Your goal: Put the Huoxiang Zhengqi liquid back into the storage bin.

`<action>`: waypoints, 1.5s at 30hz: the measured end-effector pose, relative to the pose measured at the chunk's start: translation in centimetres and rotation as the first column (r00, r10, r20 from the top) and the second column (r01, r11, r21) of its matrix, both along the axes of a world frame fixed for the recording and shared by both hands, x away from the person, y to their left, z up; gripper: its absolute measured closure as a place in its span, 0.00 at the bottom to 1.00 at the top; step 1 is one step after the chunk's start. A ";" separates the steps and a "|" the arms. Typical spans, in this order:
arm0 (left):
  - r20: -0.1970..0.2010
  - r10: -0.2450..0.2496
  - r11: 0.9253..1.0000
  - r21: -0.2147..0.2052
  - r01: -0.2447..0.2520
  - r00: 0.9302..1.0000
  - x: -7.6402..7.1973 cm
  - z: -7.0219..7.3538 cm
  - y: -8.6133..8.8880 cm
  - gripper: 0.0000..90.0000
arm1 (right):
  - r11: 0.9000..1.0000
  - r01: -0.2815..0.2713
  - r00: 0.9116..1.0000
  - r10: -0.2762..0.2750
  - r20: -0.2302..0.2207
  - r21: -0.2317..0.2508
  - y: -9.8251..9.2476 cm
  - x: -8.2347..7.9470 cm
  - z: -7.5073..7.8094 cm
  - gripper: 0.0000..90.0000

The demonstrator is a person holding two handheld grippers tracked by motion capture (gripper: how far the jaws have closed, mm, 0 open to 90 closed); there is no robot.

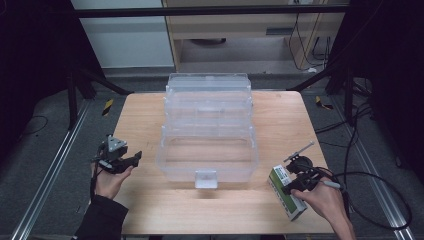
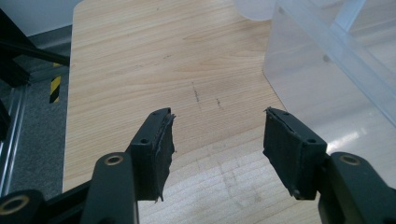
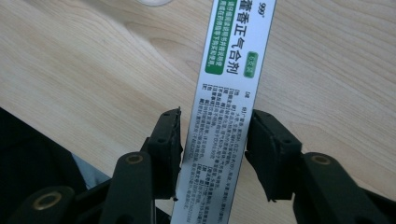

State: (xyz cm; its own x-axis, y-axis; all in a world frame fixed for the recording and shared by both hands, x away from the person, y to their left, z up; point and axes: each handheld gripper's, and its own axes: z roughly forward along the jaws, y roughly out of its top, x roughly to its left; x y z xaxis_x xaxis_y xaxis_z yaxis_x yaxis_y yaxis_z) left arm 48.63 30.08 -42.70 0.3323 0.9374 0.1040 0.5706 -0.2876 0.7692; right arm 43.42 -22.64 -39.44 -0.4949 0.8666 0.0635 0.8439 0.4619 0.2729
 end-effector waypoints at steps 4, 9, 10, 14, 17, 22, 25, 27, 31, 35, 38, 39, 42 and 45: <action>-0.003 -0.002 1.000 0.002 0.002 1.000 0.0 0.0 -0.1 0.46 | 1.000 0.004 1.000 -0.004 -0.006 -0.016 0.1 0.2 -0.2 0.63; -0.005 -0.002 1.000 0.004 0.002 1.000 0.0 -0.1 0.0 0.46 | 1.000 0.017 1.000 -0.017 -0.020 -0.024 0.3 0.3 -0.4 0.64; -0.005 -0.002 1.000 0.004 0.002 1.000 0.0 -0.1 0.0 0.46 | 0.999 0.019 1.000 -0.020 -0.020 -0.027 0.3 0.3 -0.4 0.64; -0.006 -0.002 1.000 0.006 0.002 1.000 0.0 -0.1 0.0 0.47 | 0.999 0.034 0.999 -0.035 -0.035 -0.031 0.4 0.5 -0.4 0.67; -0.006 -0.001 1.000 0.006 0.001 1.000 0.0 -0.1 0.0 0.47 | 0.998 0.045 0.998 -0.047 -0.042 -0.050 0.4 0.5 -0.3 0.70; -0.008 -0.002 1.000 0.008 0.002 1.000 0.0 -0.1 0.0 0.47 | 0.997 0.050 0.997 -0.053 -0.051 -0.057 0.5 0.5 -0.3 0.71; -0.009 -0.001 1.000 0.008 0.001 1.000 0.0 -0.1 0.0 0.47 | 0.997 0.044 0.997 -0.048 -0.055 -0.065 0.5 0.6 -0.2 0.71; -0.009 -0.001 1.000 0.007 0.001 1.000 0.0 -0.1 0.0 0.47 | 0.997 0.040 0.997 -0.044 -0.057 -0.065 0.5 0.6 -0.2 0.71; -0.011 -0.002 1.000 0.011 0.002 1.000 0.0 -0.1 0.0 0.47 | 0.998 0.037 0.998 -0.039 -0.053 -0.054 0.5 0.5 0.2 0.71; -0.014 -0.002 1.000 0.011 0.002 1.000 0.0 -0.2 0.0 0.47 | 0.998 0.036 0.999 -0.037 -0.032 -0.052 0.3 0.5 0.9 0.71; -0.014 -0.001 1.000 0.010 0.001 1.000 0.0 -0.2 0.0 0.47 | 0.998 0.039 0.999 -0.040 -0.015 -0.053 0.1 0.6 1.5 0.71; -0.014 -0.001 1.000 0.010 0.001 1.000 0.0 -0.2 0.1 0.47 | 0.998 0.043 0.999 -0.043 -0.010 -0.050 0.1 0.6 1.7 0.71; -0.016 -0.001 1.000 0.012 0.001 1.000 0.0 -0.2 0.1 0.46 | 0.998 0.054 0.999 -0.054 0.009 -0.036 -0.1 0.7 2.5 0.71; -0.016 0.000 1.000 0.011 0.000 1.000 0.0 -0.2 0.1 0.47 | 0.998 0.059 0.998 -0.058 0.024 -0.034 -0.1 0.7 3.1 0.71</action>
